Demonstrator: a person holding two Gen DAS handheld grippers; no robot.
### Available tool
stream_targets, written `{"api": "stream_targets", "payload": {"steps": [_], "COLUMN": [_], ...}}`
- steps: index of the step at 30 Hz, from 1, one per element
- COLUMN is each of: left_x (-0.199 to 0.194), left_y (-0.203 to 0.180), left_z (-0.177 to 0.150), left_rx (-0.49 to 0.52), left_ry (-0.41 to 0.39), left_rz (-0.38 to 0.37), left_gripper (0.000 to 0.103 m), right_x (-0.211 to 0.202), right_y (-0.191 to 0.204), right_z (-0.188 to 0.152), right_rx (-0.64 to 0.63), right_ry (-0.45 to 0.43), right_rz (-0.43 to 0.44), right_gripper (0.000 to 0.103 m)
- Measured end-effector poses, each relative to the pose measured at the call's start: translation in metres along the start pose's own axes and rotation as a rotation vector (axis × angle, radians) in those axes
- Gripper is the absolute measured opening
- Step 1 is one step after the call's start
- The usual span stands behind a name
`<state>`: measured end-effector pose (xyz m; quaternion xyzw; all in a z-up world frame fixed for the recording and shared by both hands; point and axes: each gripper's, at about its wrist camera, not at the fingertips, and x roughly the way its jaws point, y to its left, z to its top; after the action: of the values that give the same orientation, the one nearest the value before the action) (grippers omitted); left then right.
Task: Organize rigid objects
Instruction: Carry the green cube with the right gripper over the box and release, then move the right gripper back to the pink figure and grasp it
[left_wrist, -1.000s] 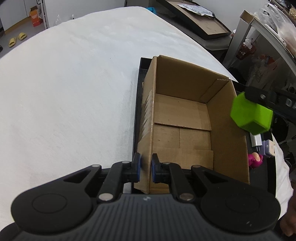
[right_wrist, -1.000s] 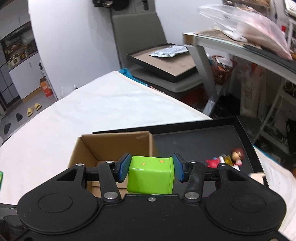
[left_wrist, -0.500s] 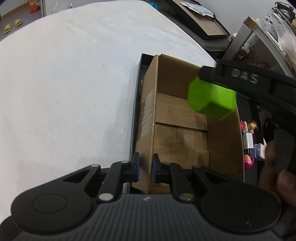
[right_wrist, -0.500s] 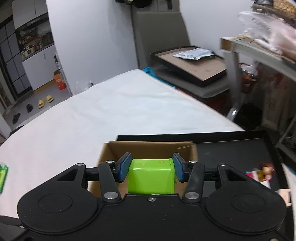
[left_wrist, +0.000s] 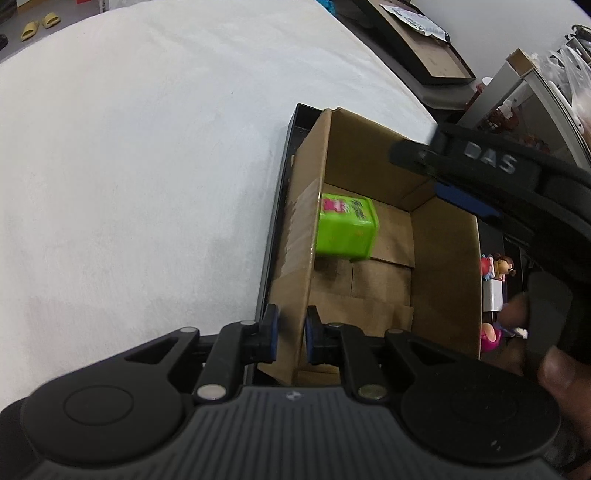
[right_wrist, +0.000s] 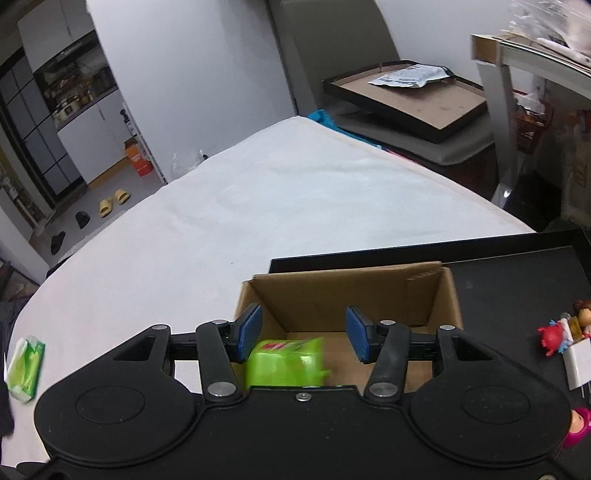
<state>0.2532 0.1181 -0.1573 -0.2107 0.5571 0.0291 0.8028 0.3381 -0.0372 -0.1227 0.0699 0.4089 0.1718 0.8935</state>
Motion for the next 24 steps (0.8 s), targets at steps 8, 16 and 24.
{"api": "stream_targets", "payload": {"steps": [8,16,24], "left_x": [-0.001,-0.002,-0.002], "left_y": [-0.016,-0.029,-0.038], "left_z": [-0.003,-0.008,-0.015], "left_rx": [0.049,0.079,0.089], "left_ry": [-0.020,-0.048,-0.071], "left_rz": [0.073,0.182,0.295], "left_gripper": [0.013,0.027,0.055], "right_x": [-0.018,-0.044,-0.064], "right_y": [-0.020,-0.045,-0.079], "right_z": [-0.005,-0.020,-0.035], "right_rx": [0.072,0.123,0.194], "right_ry": [0.000,-0.020,-0.054], "right_rz": [-0.029,-0.100,-0.229], "right_gripper": [0.054,0.072,0.081]}}
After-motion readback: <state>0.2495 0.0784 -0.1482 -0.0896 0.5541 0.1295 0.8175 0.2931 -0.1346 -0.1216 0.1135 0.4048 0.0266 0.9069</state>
